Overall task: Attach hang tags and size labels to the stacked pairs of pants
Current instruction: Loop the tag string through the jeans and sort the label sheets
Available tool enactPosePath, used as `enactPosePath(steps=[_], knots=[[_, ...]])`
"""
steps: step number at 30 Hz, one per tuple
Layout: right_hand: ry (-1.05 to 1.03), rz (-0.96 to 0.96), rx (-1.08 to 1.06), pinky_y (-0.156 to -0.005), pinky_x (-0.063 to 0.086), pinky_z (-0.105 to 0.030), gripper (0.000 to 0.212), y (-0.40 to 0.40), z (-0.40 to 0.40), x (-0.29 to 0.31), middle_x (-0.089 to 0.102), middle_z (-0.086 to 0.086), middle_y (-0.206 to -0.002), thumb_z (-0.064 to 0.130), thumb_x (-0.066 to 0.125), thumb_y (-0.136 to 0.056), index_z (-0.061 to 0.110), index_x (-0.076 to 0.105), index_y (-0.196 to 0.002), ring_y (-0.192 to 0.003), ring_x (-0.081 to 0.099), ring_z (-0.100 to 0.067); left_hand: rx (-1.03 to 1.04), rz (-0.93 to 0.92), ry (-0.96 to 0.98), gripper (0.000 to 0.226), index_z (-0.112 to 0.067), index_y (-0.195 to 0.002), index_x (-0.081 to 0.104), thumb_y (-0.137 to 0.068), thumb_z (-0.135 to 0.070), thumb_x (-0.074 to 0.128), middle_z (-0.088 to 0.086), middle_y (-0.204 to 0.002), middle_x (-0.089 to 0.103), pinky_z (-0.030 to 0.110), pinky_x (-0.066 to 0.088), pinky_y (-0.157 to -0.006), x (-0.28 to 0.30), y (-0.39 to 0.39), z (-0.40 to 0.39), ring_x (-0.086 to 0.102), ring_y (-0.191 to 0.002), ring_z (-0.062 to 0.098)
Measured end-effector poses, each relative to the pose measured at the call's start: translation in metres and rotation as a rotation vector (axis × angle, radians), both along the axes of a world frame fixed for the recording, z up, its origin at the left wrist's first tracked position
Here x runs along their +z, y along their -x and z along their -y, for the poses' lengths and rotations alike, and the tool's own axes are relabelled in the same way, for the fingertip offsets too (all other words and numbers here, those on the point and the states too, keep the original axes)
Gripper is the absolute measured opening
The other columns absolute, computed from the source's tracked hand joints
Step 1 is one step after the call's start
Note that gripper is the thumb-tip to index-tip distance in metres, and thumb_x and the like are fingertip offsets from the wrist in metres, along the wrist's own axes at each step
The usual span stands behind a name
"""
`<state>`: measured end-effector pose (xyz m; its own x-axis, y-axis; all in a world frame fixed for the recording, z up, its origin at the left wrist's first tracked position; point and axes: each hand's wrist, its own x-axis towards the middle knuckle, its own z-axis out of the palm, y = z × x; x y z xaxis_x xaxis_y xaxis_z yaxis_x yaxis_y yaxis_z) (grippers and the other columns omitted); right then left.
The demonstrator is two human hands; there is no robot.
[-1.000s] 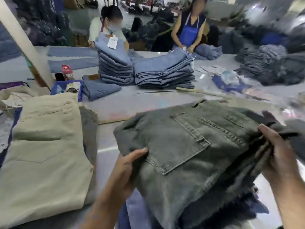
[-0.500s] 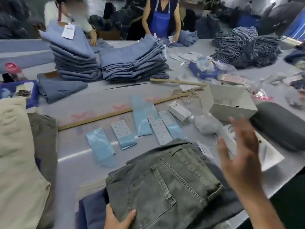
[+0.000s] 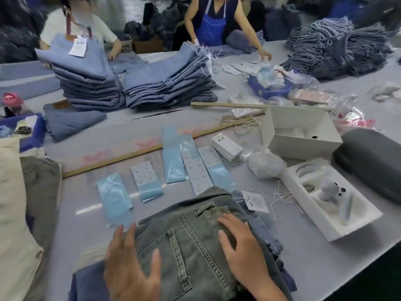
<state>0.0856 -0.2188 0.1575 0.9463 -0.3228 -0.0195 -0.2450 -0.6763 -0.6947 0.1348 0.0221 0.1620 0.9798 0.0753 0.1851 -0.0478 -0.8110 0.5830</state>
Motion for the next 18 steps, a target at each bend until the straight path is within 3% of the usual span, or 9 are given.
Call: enactPosePath(steps=[2,3,4,6,9,11,14,18], knots=[[-0.215,0.122,-0.115,-0.111,0.041,-0.023,0.03,0.003,0.013,0.002,0.063,0.022,-0.13,0.013,0.063,-0.098,0.037,0.068,-0.116,-0.123,0.052,0.011,-0.213,0.185,-0.081,0.077,-0.019,-0.152,0.043,-0.083,-0.052,0.053,0.01,-0.165,0.03,0.046,0.025,-0.12,0.007,0.01,0.06,0.028,-0.151,0.027],[-0.315,0.154,-0.219,-0.104,0.048,-0.027,0.032,0.004,0.024,0.005,0.069,0.015,-0.12,0.004,0.063,-0.097,0.033,0.07,-0.108,-0.114,0.061,0.004,-0.379,0.194,-0.142,0.071,-0.02,-0.149,0.047,-0.085,-0.049,0.051,0.01,-0.167,0.024,0.044,0.02,-0.121,0.005,0.019,0.094,0.02,-0.154,0.022],[-0.404,0.17,-0.317,-0.099,0.052,-0.032,0.032,0.005,0.036,0.007,0.073,0.009,-0.113,-0.001,0.062,-0.096,0.028,0.072,-0.103,-0.108,0.066,-0.003,-0.531,0.133,-0.246,0.066,-0.023,-0.144,0.056,-0.083,-0.047,0.049,0.008,-0.167,0.025,0.043,0.018,-0.119,-0.001,0.028,0.124,0.019,-0.154,0.02],[-0.498,0.171,-0.467,-0.095,0.056,-0.04,0.029,0.009,0.059,0.016,0.073,-0.004,-0.11,-0.003,0.062,-0.095,0.024,0.074,-0.095,-0.104,0.069,-0.017,-0.635,0.086,-0.358,0.059,-0.031,-0.128,0.071,-0.077,-0.047,0.046,0.003,-0.156,0.047,0.043,0.019,-0.114,-0.019,0.05,0.162,0.02,-0.152,0.018],[-0.355,0.241,-0.471,-0.095,0.051,-0.03,0.034,0.006,0.094,0.043,0.069,-0.004,-0.113,-0.003,0.061,-0.095,0.029,0.071,-0.094,-0.11,0.066,-0.023,-0.615,0.092,-0.325,0.057,-0.034,-0.12,0.076,-0.073,-0.048,0.046,0.001,-0.148,0.054,0.044,0.018,-0.114,-0.024,0.044,0.169,0.007,-0.157,0.013],[-0.195,0.334,-0.381,-0.097,0.047,-0.026,0.031,-0.002,0.109,0.067,0.066,0.002,-0.122,-0.001,0.06,-0.096,0.027,0.07,-0.106,-0.117,0.062,-0.018,-0.542,0.141,-0.362,0.053,-0.031,-0.111,0.08,-0.073,-0.047,0.045,0.003,-0.133,0.068,0.045,0.019,-0.113,-0.027,0.041,0.176,0.014,-0.155,0.015],[0.057,0.524,-0.311,-0.111,0.038,-0.032,0.03,-0.014,0.114,0.095,0.058,0.003,-0.138,0.004,0.059,-0.097,0.015,0.068,-0.123,-0.133,0.05,-0.012,-0.528,0.106,-0.403,0.052,-0.028,-0.103,0.083,-0.071,-0.048,0.046,0.006,-0.124,0.073,0.046,0.02,-0.112,-0.026,0.05,0.188,0.042,-0.136,0.024],[-0.066,0.357,-0.183,-0.115,0.032,-0.028,0.032,-0.027,0.093,0.103,0.051,0.007,-0.147,0.012,0.062,-0.098,0.028,0.064,-0.126,-0.141,0.042,-0.012,-0.627,-0.007,-0.359,0.053,-0.031,-0.103,0.082,-0.07,-0.056,0.049,0.003,-0.12,0.075,0.045,0.02,-0.113,-0.021,0.055,0.207,0.061,-0.122,0.023]])
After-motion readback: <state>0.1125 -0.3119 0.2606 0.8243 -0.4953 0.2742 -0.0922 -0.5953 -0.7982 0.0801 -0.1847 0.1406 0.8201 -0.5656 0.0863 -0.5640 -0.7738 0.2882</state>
